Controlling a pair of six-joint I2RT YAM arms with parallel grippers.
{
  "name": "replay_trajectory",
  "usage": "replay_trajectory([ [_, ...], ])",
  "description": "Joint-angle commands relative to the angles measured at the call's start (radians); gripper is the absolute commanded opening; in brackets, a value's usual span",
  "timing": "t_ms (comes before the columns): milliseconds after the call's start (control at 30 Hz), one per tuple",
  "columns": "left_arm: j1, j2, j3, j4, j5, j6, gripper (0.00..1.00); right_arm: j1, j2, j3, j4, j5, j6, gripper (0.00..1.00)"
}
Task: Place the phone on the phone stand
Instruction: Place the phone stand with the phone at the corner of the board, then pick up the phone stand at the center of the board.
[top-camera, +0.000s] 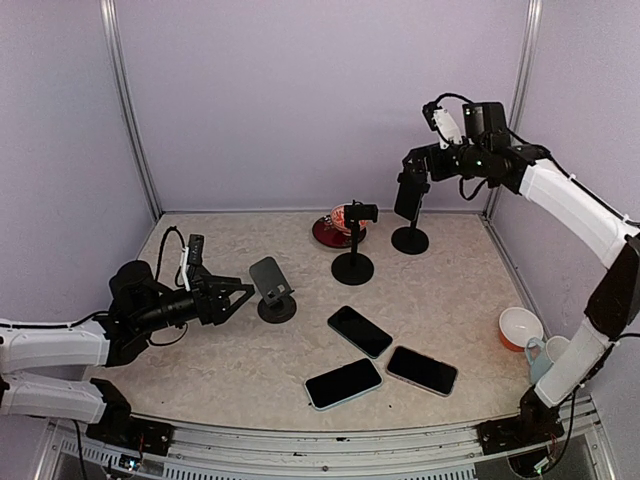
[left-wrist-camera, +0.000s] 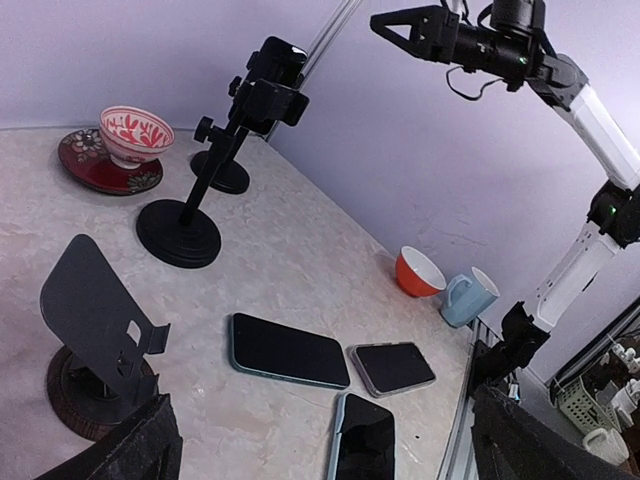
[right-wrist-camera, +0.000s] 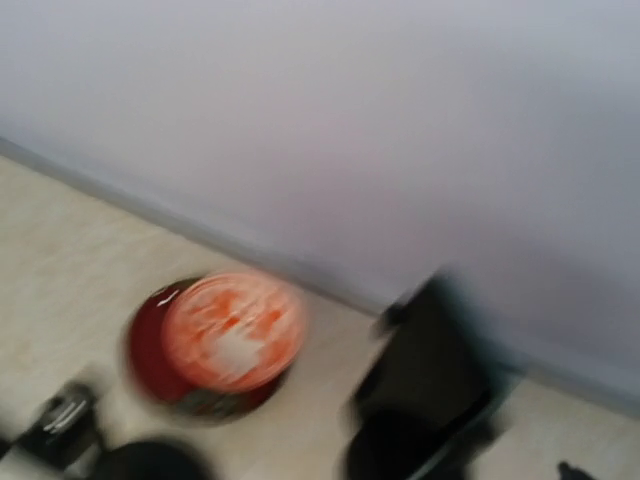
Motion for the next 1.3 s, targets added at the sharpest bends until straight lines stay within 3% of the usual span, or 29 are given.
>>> replay_trajectory([
  [0,-0.012,0.012,-0.001,0.049,0.004,0.011,0.99,0.11,-0.193,-0.33,0.119,0.168,0.124,1.0],
  [167,-0.025,-0.008,0.005,0.013,-0.022,0.027,0.99,0.225,-0.318,-0.602,0.176,0.227,0.225,1.0],
  [400,-0.042,-0.049,-0.027,-0.022,-0.066,0.047,0.99,0.385,-0.382,-0.795,0.22,0.33,0.293,1.0],
  [567,-0.052,-0.061,-0.089,0.01,-0.078,0.031,0.99,0.435,-0.402,-0.913,0.26,0.298,0.349,1.0],
  [1267,-0.072,-0.156,-0.104,-0.097,-0.193,0.045,0.99,0.585,-0.204,-0.977,0.27,0.218,0.374,1.0],
])
